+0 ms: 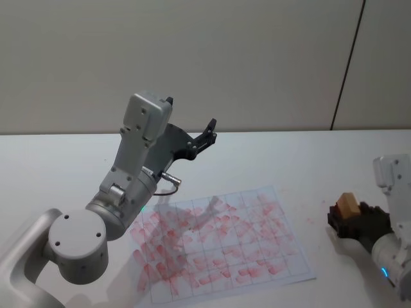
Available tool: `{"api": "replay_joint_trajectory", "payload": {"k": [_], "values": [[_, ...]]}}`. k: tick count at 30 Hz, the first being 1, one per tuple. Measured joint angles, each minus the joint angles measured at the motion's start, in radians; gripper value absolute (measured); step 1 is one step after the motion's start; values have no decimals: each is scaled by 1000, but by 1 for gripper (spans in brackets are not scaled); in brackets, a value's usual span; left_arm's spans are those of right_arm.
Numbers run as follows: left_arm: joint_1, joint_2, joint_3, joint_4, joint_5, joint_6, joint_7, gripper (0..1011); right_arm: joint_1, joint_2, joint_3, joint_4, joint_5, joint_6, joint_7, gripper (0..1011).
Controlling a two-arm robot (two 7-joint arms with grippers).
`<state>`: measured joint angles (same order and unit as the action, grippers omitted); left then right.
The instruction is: Use the one hand to pick up the stamp and affix it onto the A4 paper.
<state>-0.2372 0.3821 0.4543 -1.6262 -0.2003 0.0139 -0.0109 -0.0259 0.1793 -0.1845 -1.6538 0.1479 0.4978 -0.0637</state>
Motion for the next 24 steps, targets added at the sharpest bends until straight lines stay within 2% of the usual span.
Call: {"api": "replay_joint_trajectory", "payload": {"k": [2, 3, 4, 7, 14, 24], "values": [[0, 0, 0, 0, 0, 0, 0, 1001, -3, 1, 0, -4, -4, -11, 2, 683], [0, 0, 0, 0, 0, 0, 0, 1001, -5, 2, 0, -8, -7, -21, 4, 683], [0, 0, 0, 0, 0, 0, 0, 1001, -6, 2, 0, -10, -9, -26, 5, 752], [0, 0, 0, 0, 0, 0, 0, 1001, -12, 5, 1, -20, -18, -54, 10, 842], [0, 0, 0, 0, 0, 0, 0, 1001, -26, 13, 3, -45, -41, -126, 21, 1000], [0, 0, 0, 0, 0, 0, 0, 1001, -45, 33, 11, -78, -73, -252, 42, 1001]]}}
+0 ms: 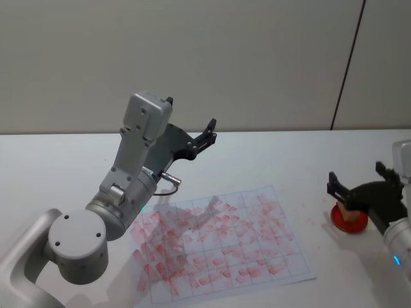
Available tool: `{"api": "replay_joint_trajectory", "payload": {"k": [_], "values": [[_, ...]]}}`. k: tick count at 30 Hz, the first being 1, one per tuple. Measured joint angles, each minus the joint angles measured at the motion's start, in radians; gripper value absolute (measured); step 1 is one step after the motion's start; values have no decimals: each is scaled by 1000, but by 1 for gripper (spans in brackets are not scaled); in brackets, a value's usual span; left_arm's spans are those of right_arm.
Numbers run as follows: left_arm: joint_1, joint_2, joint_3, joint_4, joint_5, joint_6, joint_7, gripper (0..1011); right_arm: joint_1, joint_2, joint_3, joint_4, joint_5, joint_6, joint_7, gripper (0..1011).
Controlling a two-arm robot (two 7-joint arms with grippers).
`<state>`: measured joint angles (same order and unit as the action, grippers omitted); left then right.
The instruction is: Use the one hand to pick up the stamp and affix it onto the A4 paper.
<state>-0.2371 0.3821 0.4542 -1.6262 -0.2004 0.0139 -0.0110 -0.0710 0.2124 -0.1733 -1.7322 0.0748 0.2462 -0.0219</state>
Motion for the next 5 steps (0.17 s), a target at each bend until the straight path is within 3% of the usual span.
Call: {"api": "replay_joint_trajectory", "payload": {"k": [5], "values": [[0, 0, 0, 0, 0, 0, 0, 1001, -9, 14, 7, -16, -16, -75, 12, 1001]]}}
